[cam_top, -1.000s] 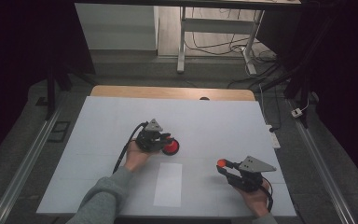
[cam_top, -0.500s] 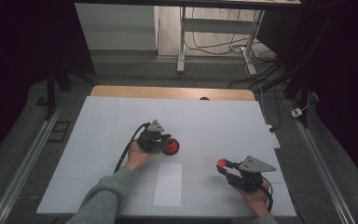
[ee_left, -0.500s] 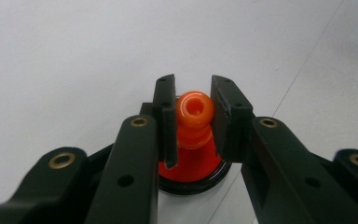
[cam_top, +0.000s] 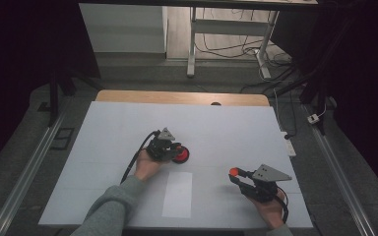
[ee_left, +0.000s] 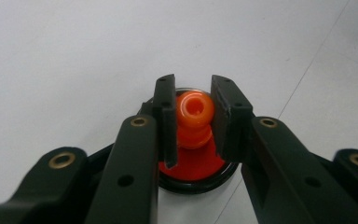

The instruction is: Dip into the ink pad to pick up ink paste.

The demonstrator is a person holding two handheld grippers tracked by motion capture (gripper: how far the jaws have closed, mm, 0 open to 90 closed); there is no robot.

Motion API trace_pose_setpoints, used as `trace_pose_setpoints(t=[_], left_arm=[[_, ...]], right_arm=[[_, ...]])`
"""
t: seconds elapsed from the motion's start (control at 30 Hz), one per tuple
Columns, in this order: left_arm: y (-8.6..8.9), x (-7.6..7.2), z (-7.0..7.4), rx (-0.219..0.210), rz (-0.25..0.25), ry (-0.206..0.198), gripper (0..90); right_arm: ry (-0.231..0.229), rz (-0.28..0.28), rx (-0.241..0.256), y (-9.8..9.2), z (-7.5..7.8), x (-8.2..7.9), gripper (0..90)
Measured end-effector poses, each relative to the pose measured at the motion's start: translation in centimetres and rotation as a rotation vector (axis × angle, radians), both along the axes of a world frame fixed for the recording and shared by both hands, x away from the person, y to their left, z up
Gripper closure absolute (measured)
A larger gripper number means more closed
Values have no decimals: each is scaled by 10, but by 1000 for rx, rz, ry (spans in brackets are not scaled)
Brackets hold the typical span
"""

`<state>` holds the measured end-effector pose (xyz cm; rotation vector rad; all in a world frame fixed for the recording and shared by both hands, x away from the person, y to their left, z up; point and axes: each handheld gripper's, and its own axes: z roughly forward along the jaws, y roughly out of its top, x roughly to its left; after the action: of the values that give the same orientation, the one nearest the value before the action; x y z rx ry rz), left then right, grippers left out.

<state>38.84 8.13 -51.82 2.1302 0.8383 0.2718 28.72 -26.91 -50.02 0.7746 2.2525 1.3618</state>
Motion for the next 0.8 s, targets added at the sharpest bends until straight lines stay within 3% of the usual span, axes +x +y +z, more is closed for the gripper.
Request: trace_pose_setpoints(t=[0.13, 0.43, 0.6, 0.8], left_arm=[[-1, 0, -1, 3, -1, -3, 725], [-5, -5, -3, 46, -5, -58, 729], [-3, -5, -6, 19, -2, -61, 730], [-2, -7, -7, 21, 0, -71, 730]], right_arm=[[0, 1, -1, 0, 0, 0, 647], [-3, 5, -3, 1, 1, -1, 648], [-1, 5, -1, 2, 1, -2, 648], [-8, 4, -6, 2, 2, -2, 648]])
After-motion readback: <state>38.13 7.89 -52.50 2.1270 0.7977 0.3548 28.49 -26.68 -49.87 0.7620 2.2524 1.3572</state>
